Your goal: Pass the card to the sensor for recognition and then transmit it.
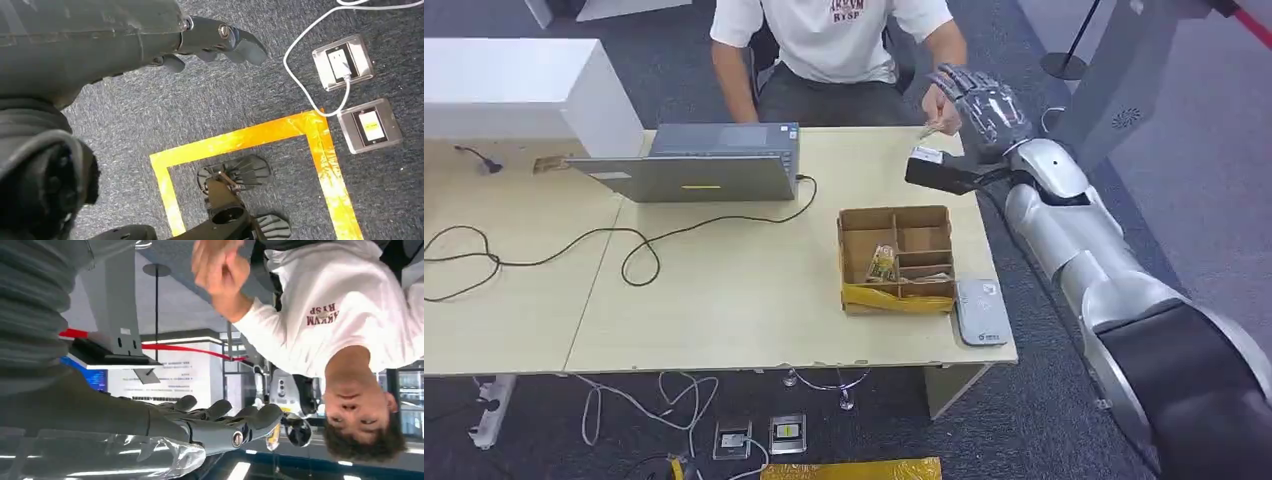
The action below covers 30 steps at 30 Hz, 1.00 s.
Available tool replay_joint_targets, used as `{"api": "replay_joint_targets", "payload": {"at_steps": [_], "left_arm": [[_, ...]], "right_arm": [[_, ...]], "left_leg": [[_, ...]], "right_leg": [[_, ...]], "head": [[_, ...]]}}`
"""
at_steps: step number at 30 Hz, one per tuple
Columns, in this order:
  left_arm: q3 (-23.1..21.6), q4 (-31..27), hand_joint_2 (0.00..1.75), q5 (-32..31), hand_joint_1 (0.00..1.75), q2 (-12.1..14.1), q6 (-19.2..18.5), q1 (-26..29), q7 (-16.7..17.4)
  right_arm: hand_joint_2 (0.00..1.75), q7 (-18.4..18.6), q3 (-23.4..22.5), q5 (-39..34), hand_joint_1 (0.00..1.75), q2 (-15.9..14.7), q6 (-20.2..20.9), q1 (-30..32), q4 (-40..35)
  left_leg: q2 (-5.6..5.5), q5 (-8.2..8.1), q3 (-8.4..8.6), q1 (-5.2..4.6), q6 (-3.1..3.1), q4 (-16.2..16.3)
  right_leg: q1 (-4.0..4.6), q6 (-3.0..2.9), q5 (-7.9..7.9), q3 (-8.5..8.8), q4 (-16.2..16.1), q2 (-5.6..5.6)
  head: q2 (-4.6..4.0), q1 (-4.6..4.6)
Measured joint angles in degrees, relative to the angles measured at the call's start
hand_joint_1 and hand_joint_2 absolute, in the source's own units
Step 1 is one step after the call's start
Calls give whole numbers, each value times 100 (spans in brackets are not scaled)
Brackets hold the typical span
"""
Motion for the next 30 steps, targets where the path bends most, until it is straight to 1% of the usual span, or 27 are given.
{"api": "replay_joint_targets", "payload": {"at_steps": [3,6,7,9,10,13,17,18,20,22,23,25,27,30], "left_arm": [[-2,-2,0,-6,0,0,7,0,0],[-2,-2,0,-9,0,0,68,0,0],[-2,-2,0,-6,0,0,81,0,-2],[-2,0,0,7,0,0,101,9,-20],[-2,0,0,9,0,0,105,12,-33],[0,2,0,11,0,0,114,16,-48],[0,2,0,11,0,0,133,16,-50],[-2,5,0,11,0,0,133,16,-50],[-2,5,0,20,0,0,138,16,-50],[0,5,0,83,0,2,153,37,-92],[0,5,0,131,0,9,168,60,-148],[0,5,0,193,0,22,173,120,-245],[0,5,0,228,0,50,179,187,-321],[0,7,0,249,0,90,190,272,-348]], "right_arm": [[0,-24,-33,-72,0,-42,-4,0,0],[0,-184,-118,-458,0,-68,55,-2,-9],[0,-268,-168,-748,0,-85,239,-2,-33],[0,-371,-336,-1440,0,-107,754,-2,-144],[0,-383,-413,-1598,0,-131,870,-1,-212],[0,-380,-553,-1694,0,-179,975,0,-367],[0,-376,-691,-1722,0,-195,986,2,-490],[175,-376,-715,-1733,0,-197,992,4,-516],[175,-415,-789,-1970,0,-201,1206,7,-557],[175,-402,-872,-2666,0,-208,1858,47,-654],[175,-257,-918,-3207,0,-234,2368,109,-797],[175,62,-957,-3806,0,-328,2892,314,-1201],[175,420,-992,-4125,0,-468,3128,588,-1660],[175,791,-1055,-4246,0,-767,3209,1135,-2476]], "left_leg": [[1,0,0,0,0,0],[1,0,1,0,0,1],[1,0,1,0,0,1],[0,0,0,0,0,0],[0,0,0,0,0,0],[1,0,1,0,0,0],[1,0,1,0,0,0],[1,0,1,0,0,0],[1,0,1,0,0,0],[1,0,1,1,0,0],[2,0,2,1,0,0],[2,0,3,1,0,1],[-2,-1,3,1,0,1],[-4,-3,1,1,-1,1]], "right_leg": [[0,0,0,0,0,1],[0,0,0,0,0,1],[0,0,0,0,0,-1],[1,0,0,0,0,-2],[1,0,0,0,1,-2],[0,0,0,0,1,0],[0,0,0,0,0,1],[0,0,0,0,0,1],[0,0,0,0,1,0],[1,0,0,0,1,1],[1,0,0,1,1,2],[1,0,0,0,0,0],[2,0,-1,0,-3,-6],[2,-1,-2,1,-5,-5]], "head": [[0,2],[0,-2],[0,0],[0,0],[0,0],[0,0],[0,2],[0,0],[0,2],[0,0],[0,-2],[0,0],[0,4],[0,2]]}}
